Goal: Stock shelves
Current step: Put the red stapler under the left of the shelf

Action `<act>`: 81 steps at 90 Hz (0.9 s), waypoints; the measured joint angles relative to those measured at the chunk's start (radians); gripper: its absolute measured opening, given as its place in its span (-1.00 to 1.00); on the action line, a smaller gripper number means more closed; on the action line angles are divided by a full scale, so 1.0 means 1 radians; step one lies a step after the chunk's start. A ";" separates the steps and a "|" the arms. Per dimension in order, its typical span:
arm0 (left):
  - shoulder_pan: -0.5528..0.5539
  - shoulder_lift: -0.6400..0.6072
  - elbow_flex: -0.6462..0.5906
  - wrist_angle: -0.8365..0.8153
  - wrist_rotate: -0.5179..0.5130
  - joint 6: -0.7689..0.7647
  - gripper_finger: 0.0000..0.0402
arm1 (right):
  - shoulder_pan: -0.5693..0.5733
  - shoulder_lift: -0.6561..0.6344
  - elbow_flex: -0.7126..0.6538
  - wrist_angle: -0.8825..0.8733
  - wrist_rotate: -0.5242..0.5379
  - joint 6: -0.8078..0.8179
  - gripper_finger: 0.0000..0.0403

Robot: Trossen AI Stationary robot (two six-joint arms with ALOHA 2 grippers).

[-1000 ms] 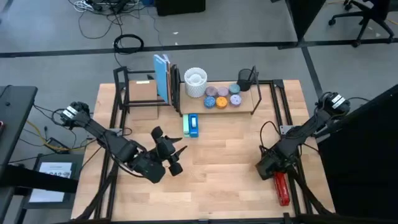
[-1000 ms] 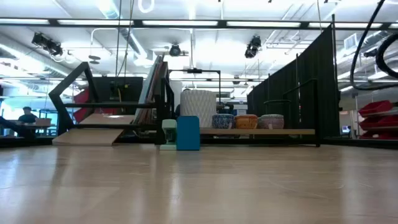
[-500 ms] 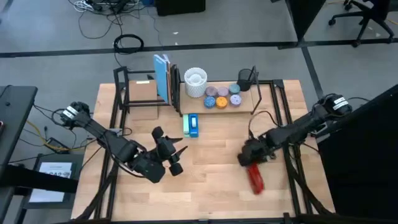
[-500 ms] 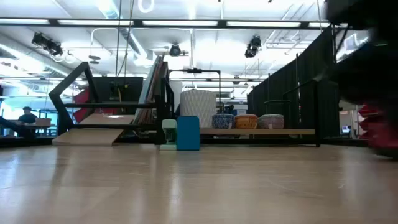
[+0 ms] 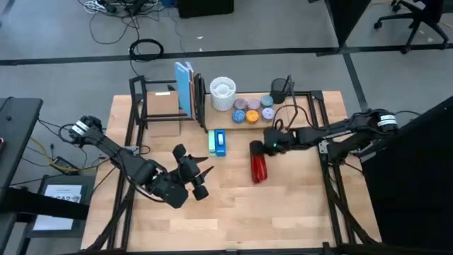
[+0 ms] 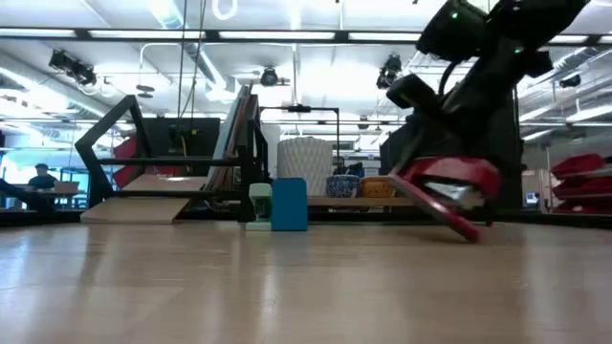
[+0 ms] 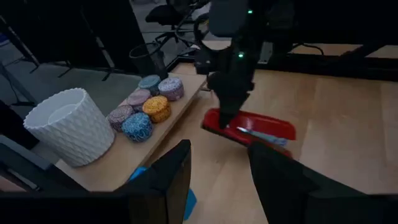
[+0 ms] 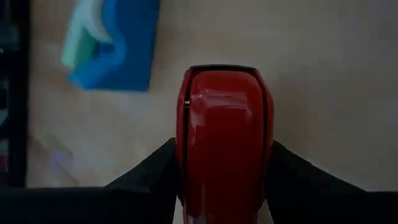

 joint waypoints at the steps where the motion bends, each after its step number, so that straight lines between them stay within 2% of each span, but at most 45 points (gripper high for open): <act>1: 0.000 0.000 0.000 0.000 0.000 0.000 -0.29 | -0.003 0.004 0.000 0.006 0.000 -0.001 -0.24; 18: 0.000 0.000 0.000 0.003 0.000 0.000 -0.29 | -0.034 0.112 0.000 0.198 0.020 -0.023 -0.23; 34: 0.000 0.000 0.000 0.007 0.000 0.000 -0.29 | -0.056 0.223 0.000 0.403 0.041 -0.013 0.01; 45: 0.001 0.000 0.000 0.007 0.000 -0.001 -0.29 | -0.060 0.264 0.002 0.530 0.076 -0.013 0.07; 55: 0.001 0.000 0.000 0.007 0.000 -0.001 -0.29 | -0.060 0.258 0.002 0.555 0.095 -0.047 0.04; 69: 0.000 0.000 0.000 0.007 0.000 -0.001 -0.29 | -0.033 0.184 0.001 0.544 0.074 -0.213 -0.04; 81: 0.000 0.000 0.000 0.007 0.000 -0.001 -0.29 | 0.052 0.085 0.002 0.426 0.013 -0.307 -0.11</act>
